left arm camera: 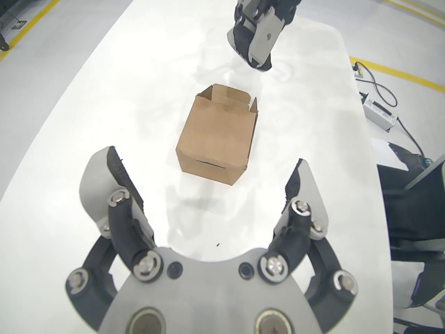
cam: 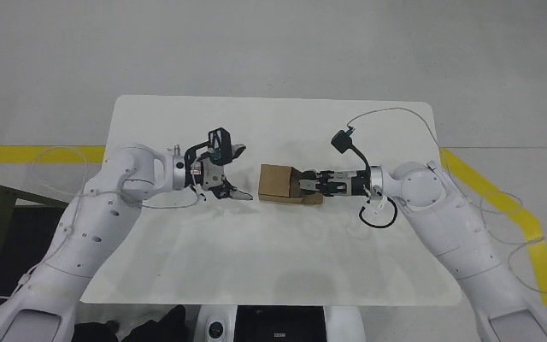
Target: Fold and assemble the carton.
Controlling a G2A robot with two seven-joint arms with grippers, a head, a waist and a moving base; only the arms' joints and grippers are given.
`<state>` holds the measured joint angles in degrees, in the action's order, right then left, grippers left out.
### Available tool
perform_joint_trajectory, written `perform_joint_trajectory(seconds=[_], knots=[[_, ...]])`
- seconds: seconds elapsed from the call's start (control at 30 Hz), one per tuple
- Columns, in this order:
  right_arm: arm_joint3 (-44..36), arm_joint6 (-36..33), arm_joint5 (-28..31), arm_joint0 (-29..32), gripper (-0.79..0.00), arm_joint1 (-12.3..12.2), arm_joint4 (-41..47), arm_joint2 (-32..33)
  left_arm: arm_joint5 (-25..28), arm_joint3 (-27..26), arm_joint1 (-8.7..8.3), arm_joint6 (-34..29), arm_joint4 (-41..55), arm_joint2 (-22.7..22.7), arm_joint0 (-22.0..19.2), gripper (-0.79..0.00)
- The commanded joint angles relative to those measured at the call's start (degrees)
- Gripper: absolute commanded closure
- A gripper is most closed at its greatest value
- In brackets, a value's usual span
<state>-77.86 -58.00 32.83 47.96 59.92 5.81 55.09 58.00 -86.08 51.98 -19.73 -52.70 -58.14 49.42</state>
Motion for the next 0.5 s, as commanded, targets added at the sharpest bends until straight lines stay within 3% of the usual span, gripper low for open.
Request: perform_joint_trajectory(seconds=[0.0, 0.47], knots=[[0.00, 0.00, 0.00, 0.00, 0.000, 0.00, 0.00, 0.00, 0.00, 0.41, 0.02, 2.73, -4.05, 1.30, -0.15, -0.785], [0.00, 0.00, 0.00, 0.00, 0.000, 0.00, 0.00, 0.00, -0.56, 7.82, 1.44, 21.22, -22.83, 7.70, -3.57, -0.785]])
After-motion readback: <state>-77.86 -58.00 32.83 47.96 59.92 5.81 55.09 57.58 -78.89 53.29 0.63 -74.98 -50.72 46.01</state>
